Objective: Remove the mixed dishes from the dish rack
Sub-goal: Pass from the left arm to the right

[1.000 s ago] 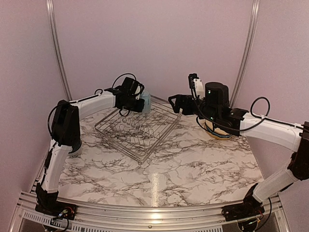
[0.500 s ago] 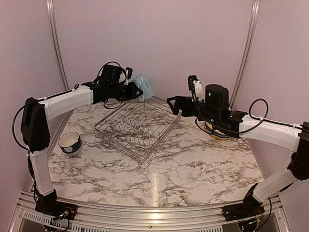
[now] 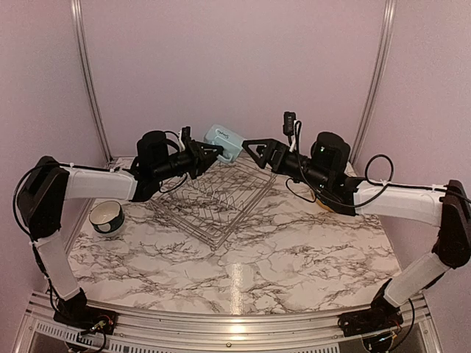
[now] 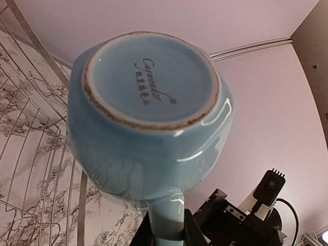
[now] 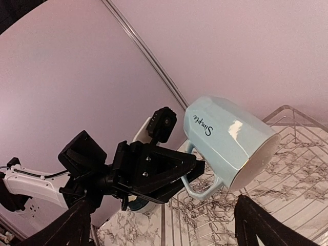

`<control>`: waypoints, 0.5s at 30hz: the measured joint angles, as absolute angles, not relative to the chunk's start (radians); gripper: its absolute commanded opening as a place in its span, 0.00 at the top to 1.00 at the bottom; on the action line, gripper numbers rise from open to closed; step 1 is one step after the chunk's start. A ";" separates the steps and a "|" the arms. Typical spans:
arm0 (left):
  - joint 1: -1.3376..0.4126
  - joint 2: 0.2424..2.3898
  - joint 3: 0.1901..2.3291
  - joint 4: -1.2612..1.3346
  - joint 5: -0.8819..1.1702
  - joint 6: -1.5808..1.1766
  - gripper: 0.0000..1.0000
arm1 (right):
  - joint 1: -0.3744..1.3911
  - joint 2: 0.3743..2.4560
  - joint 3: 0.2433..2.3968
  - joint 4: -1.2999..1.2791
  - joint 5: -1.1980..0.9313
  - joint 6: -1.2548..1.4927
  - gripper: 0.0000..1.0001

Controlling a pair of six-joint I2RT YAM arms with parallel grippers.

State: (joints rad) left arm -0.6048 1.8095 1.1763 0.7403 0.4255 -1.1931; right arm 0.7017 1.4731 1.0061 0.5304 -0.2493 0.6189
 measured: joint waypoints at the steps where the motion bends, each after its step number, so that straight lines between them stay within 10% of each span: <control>1: -0.609 1.810 1.160 0.771 0.429 -1.218 1.00 | 0.699 1.483 0.994 0.558 -0.264 0.644 0.07; 15: -0.707 1.779 1.088 0.994 0.431 -1.330 1.00 | 0.662 1.593 0.942 0.741 -0.391 0.850 0.25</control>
